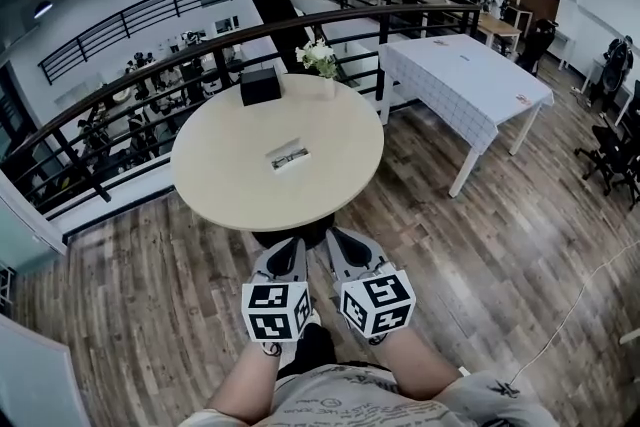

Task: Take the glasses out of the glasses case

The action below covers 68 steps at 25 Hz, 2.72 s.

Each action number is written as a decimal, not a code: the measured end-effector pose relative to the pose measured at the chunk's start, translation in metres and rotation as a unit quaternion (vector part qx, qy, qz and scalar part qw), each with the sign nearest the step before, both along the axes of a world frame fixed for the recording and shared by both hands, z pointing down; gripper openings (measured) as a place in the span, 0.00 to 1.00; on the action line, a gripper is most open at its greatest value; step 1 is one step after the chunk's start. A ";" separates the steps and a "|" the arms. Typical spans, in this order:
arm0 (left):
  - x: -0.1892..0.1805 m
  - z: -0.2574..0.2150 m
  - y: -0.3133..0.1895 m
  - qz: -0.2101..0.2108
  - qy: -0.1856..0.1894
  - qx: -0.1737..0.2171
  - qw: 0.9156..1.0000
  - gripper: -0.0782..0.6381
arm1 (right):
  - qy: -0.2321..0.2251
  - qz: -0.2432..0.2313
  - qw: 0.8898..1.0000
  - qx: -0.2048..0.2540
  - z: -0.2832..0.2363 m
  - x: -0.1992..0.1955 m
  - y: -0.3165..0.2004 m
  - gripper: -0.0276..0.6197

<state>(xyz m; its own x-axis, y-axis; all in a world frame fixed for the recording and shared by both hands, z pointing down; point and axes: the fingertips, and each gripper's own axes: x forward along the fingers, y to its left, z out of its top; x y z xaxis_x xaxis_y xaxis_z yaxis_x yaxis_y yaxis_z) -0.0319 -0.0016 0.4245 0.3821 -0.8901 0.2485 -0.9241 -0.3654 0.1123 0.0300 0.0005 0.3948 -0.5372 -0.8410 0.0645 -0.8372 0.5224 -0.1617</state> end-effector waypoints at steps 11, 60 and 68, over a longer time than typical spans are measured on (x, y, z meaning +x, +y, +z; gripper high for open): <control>-0.022 0.000 -0.105 0.004 0.004 -0.008 1.000 0.12 | 0.011 -0.005 1.000 -0.008 -0.001 -0.025 -0.103 0.06; -0.060 0.160 -0.423 0.070 -0.196 -0.123 0.970 0.12 | 0.057 -0.063 0.990 -0.109 0.098 -0.045 -0.404 0.06; -0.043 0.224 -0.449 0.163 -0.328 -0.141 0.920 0.12 | 0.063 -0.053 0.989 -0.125 0.115 -0.018 -0.420 0.06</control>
<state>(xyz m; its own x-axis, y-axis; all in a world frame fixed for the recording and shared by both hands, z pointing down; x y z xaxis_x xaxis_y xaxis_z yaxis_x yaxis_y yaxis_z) -0.0751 -0.4502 0.6485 0.3027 -0.6192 0.7245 -0.6738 -0.6767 -0.2968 0.0123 -0.4193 0.5099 -0.5969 -0.7290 0.3351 -0.8010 0.5658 -0.1957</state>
